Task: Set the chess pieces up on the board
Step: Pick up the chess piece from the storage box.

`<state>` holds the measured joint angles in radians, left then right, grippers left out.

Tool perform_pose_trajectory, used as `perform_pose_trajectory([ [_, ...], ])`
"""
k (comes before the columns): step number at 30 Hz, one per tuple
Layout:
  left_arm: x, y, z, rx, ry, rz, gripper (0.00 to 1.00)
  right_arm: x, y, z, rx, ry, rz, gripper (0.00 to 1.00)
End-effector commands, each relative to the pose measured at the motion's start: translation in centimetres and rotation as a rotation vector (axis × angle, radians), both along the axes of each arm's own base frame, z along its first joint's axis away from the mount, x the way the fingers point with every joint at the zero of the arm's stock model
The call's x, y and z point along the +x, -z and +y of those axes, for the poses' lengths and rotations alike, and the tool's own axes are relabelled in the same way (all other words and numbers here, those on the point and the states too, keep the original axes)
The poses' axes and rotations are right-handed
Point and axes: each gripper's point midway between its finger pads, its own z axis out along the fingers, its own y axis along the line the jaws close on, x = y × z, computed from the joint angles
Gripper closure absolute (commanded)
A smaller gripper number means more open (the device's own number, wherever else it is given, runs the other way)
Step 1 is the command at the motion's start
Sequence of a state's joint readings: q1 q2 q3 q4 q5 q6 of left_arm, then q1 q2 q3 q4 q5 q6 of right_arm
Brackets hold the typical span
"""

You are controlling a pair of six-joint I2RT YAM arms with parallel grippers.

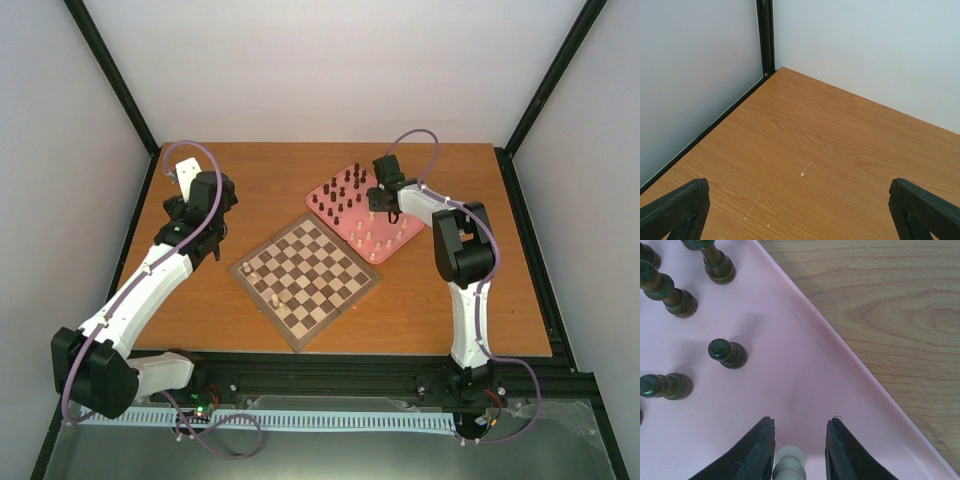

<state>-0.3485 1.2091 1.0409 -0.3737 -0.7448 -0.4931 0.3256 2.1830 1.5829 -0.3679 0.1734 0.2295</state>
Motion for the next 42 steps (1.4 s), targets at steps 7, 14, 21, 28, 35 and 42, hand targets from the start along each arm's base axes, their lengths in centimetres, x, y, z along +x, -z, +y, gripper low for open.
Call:
perform_pose_trajectory([
  [7, 0.5, -1.7, 0.2, 0.007, -0.013, -0.035, 0.00, 0.6, 0.6, -0.8, -0.002, 0.020, 0.006, 0.84],
  [14, 0.6, -1.6, 0.2, 0.010, -0.014, -0.031, 0.00, 1.0, -0.2, -1.1, -0.014, 0.024, -0.016, 0.97],
  [21, 0.7, -1.6, 0.2, 0.011, -0.012, -0.029, 0.00, 0.8, -3.8, -1.7, -0.011, 0.038, -0.098, 0.97],
  [28, 0.7, -1.8, 0.1, 0.007, -0.010, -0.033, 0.00, -0.5, -9.3, -0.7, 0.043, 0.000, -0.221, 0.97],
  [35, 0.4, -2.1, 0.2, 0.000, -0.008, -0.044, 0.00, -4.2, -13.4, 7.9, 0.087, -0.215, -0.290, 0.97],
  [42, -0.1, -2.6, 0.2, -0.016, -0.003, -0.061, 0.00, -10.6, -13.2, 18.6, 0.060, -0.448, -0.263, 0.97],
])
